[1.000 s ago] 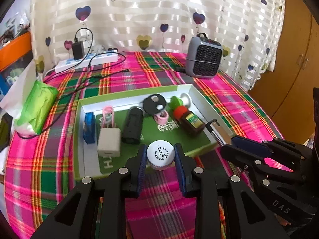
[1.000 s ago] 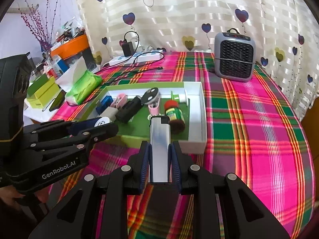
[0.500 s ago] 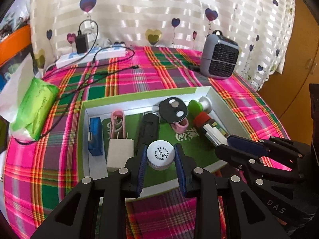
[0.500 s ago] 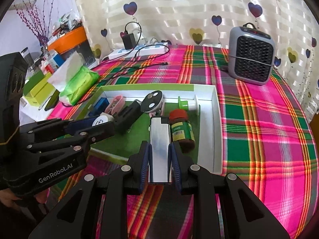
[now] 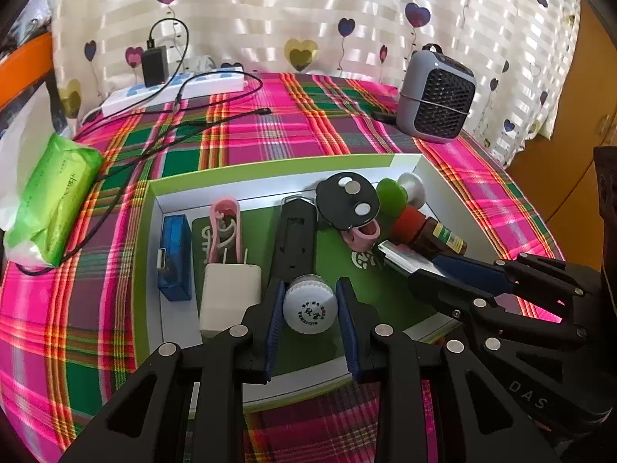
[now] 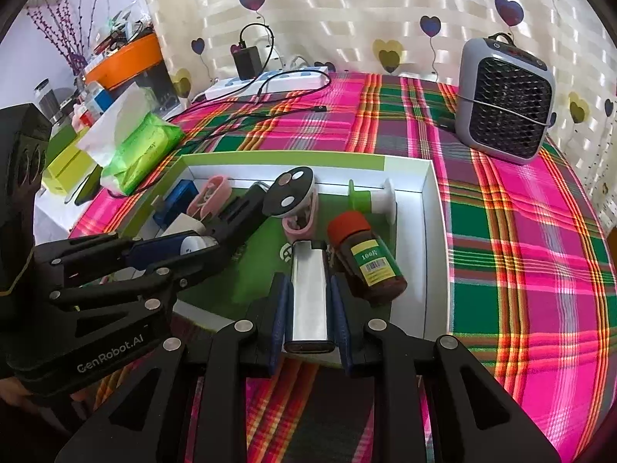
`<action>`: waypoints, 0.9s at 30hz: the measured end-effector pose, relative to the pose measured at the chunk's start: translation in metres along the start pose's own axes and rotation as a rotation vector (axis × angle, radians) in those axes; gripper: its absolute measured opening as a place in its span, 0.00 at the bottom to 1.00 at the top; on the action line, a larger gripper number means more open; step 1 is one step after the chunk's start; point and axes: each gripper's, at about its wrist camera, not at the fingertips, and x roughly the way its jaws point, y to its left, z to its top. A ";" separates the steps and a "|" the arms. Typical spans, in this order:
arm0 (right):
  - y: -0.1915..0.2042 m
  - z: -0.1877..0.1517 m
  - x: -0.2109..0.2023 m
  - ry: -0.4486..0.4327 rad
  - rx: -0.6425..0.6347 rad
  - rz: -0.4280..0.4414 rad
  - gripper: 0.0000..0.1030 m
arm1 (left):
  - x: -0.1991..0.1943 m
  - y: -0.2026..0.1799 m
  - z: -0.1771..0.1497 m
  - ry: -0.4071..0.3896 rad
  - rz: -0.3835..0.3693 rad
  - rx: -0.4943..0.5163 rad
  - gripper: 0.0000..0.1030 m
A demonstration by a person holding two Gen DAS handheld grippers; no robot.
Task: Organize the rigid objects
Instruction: 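Lower the white container into the box with the left tool while the right tool releases the silver bar there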
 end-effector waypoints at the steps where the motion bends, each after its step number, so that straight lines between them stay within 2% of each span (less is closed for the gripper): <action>1: 0.000 0.000 0.001 0.002 -0.001 -0.001 0.23 | 0.001 0.000 0.000 0.003 0.000 0.000 0.25; 10: -0.001 -0.001 0.006 0.017 0.000 0.005 0.23 | 0.005 -0.001 -0.002 0.017 -0.006 -0.004 0.25; 27: -0.004 0.000 0.009 0.029 0.033 0.013 0.24 | 0.007 0.002 -0.005 0.034 0.029 -0.015 0.26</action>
